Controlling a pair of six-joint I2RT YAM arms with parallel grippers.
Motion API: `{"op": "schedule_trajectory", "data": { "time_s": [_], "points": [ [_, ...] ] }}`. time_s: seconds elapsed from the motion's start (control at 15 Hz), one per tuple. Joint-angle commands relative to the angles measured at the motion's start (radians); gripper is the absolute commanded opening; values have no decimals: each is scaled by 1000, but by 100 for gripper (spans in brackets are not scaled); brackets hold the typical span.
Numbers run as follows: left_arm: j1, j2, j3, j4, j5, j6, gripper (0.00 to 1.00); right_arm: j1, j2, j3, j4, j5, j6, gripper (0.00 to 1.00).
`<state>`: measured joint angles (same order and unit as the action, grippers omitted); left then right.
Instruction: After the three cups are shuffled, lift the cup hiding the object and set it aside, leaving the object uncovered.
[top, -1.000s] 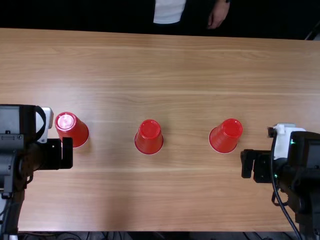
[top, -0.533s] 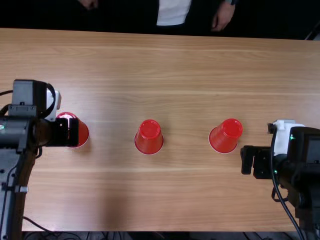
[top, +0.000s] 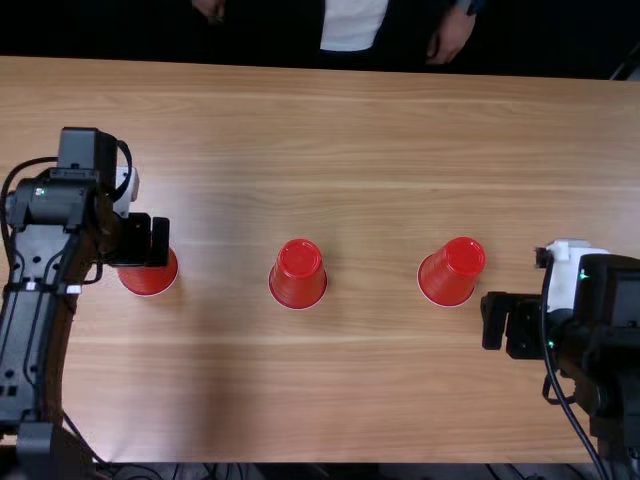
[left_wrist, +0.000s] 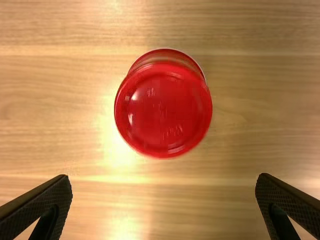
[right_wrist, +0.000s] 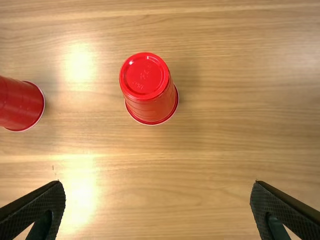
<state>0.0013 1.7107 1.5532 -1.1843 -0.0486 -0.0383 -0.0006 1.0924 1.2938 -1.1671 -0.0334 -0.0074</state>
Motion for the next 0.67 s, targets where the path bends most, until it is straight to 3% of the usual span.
{"op": "schedule_trajectory", "data": {
  "time_s": [0.0, 0.6],
  "points": [
    [5, 50, 48, 1, -7, 7, 100, 5, -16, -21, -1, -3, 6, 100],
    [5, 236, 146, 30, -14, 2, 100, 2, -42, -31, -5, -3, 7, 100]
  ]
}}
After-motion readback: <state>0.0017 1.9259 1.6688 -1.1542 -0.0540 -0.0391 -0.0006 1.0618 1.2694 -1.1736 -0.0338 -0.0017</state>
